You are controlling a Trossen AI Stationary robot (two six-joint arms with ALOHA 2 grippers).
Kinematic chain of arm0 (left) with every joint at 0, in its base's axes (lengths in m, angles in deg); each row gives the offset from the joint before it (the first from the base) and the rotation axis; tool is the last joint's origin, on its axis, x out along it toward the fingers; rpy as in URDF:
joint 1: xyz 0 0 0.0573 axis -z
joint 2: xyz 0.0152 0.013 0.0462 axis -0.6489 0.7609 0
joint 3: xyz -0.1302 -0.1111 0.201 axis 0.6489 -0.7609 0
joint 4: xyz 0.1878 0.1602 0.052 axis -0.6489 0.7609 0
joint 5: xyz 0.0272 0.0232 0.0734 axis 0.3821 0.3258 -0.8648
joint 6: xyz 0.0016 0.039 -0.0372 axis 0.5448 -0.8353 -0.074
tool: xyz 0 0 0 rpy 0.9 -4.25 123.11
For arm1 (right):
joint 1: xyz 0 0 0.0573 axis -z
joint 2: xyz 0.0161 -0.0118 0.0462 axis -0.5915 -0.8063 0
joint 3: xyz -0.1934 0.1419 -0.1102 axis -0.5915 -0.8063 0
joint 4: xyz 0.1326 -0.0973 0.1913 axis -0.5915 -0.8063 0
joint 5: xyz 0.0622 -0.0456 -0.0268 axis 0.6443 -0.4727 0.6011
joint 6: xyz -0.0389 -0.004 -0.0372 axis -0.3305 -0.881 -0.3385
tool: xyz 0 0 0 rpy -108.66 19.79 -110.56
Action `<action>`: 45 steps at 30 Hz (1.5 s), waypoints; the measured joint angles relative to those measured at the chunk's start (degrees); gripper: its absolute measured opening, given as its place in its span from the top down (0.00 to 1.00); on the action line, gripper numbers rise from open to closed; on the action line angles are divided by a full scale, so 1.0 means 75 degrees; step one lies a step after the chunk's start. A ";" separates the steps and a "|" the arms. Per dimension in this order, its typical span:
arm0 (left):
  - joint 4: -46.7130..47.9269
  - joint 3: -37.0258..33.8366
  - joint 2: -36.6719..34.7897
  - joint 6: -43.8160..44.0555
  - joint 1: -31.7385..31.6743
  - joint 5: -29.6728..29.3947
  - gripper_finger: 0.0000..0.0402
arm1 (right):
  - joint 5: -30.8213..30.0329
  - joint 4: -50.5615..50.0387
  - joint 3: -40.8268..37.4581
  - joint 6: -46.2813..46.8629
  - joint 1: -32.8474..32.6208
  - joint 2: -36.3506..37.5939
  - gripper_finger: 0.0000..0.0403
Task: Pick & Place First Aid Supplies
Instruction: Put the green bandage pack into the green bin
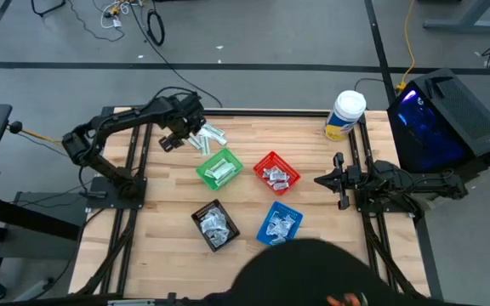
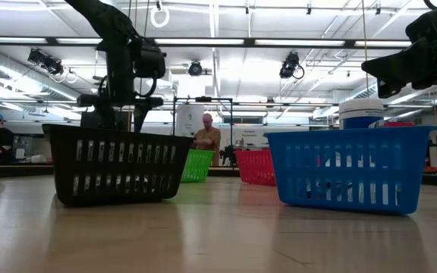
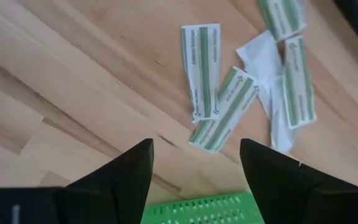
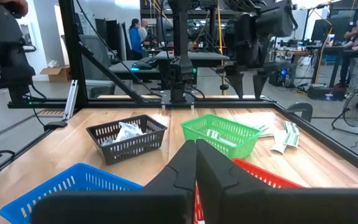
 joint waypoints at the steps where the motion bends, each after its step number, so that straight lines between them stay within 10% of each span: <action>1: -0.0022 0.0000 0.0089 0.0042 -0.0003 0.0000 0.38 | -0.0002 -0.0001 0.0000 0.0000 -0.0002 0.0000 0.97; 17: -0.0342 0.0000 0.0888 0.0362 -0.0515 0.0213 0.17 | -0.0003 0.0000 -0.0001 0.0000 0.0000 0.0000 0.97; 45: -0.1098 0.0000 0.2161 -0.0019 -0.0799 0.0067 0.17 | -0.0003 0.0000 -0.0001 0.0000 -0.0002 0.0002 0.97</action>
